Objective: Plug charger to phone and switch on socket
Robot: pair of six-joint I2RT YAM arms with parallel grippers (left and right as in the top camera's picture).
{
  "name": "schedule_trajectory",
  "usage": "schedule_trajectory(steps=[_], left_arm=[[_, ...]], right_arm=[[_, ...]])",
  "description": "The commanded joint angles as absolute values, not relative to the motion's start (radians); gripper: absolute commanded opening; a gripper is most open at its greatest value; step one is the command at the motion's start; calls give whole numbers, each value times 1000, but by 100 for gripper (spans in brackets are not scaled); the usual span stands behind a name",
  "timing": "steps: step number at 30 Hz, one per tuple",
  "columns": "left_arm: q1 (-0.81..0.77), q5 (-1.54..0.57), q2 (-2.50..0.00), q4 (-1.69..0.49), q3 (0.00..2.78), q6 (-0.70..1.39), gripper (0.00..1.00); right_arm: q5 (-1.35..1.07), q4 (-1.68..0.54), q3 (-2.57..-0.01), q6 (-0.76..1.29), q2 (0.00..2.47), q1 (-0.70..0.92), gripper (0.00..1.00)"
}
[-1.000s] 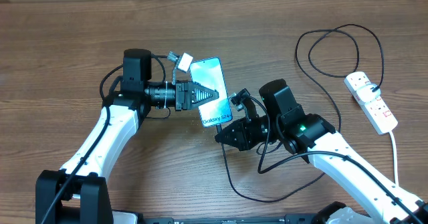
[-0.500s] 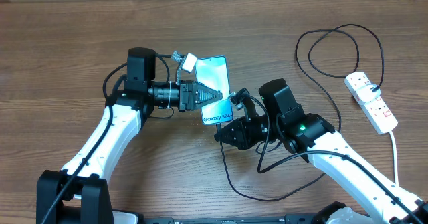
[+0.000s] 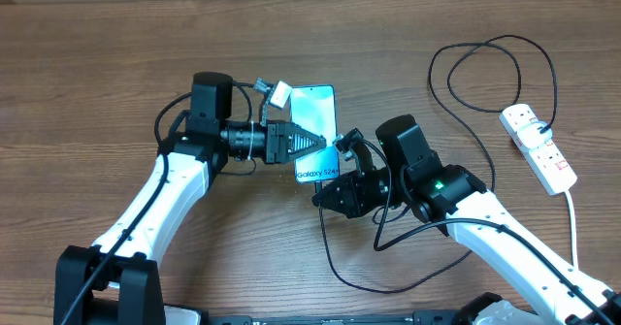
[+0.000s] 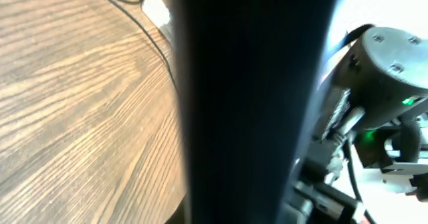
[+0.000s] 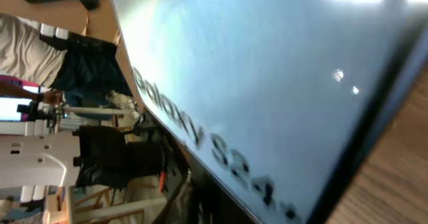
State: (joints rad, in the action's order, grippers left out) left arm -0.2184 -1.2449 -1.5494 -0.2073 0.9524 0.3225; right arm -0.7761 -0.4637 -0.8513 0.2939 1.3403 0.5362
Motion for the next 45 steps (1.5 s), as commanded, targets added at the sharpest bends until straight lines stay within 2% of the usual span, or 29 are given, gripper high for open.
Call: schedule_trajectory(steps=[1, 5, 10, 11, 14, 17, 21, 23, 31, 39, 45], left_arm=[[-273, -1310, -1537, -235, 912, 340, 4], [-252, -1185, -1537, -235, 912, 404, 4], [-247, -1028, -1537, -236, 912, 459, 4], [-247, -1008, -1537, -236, 912, 461, 4], [-249, -995, -1537, -239, 912, 461, 4], [-249, -957, -1537, -289, 912, 462, 4], [-250, -756, -1537, -442, 912, 524, 4], [-250, -683, -1537, -497, 912, 551, 4], [-249, -672, -1538, -490, 912, 554, 4], [-231, -651, -1550, -329, 929, 619, 4], [-196, -603, -1550, -324, 1003, 615, 4]], right_arm=[[-727, -427, -945, 292, 1324, 504, 13], [-727, -450, -945, 292, 1324, 504, 16], [-727, -478, -945, 292, 1324, 504, 26], [-727, -481, -945, 292, 1324, 504, 29], [-717, -481, -945, 292, 1324, 504, 48], [-665, -482, -945, 292, 1324, 504, 60], [-595, -486, -945, 292, 1324, 504, 67], [-577, -493, -945, 292, 1324, 504, 74], [-493, -538, -945, 292, 1325, 504, 98], [-470, -536, -945, 321, 1324, 503, 100], [-472, -465, -945, 419, 1324, 459, 100]])
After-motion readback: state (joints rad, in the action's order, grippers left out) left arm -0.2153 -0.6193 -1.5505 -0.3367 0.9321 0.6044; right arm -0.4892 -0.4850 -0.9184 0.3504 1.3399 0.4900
